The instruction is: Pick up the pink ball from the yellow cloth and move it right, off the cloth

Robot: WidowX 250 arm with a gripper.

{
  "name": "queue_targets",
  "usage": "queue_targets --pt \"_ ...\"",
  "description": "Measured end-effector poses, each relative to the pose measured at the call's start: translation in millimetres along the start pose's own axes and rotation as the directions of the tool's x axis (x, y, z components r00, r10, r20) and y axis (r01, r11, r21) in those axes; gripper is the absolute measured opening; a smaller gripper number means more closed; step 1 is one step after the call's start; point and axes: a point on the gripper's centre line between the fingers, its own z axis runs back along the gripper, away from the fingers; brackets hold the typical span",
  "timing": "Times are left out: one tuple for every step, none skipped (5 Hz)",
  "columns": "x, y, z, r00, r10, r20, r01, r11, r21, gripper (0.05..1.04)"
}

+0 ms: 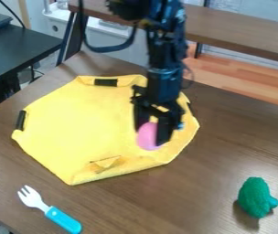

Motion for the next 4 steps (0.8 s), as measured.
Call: queue_targets --pt "16 -16 -1 1.000 -0.018 0.016 0.018 1.000 0.003 0.694" --pt "36 -37 -2 0.998 -0.043 0.037 0.043 0.999 -0.002 0.694" --pt "63 -46 0 0.997 -0.032 0.069 0.032 0.999 -0.009 0.694" --pt "82 -52 -2 0.997 -0.018 0.074 0.019 1.000 -0.014 0.694"
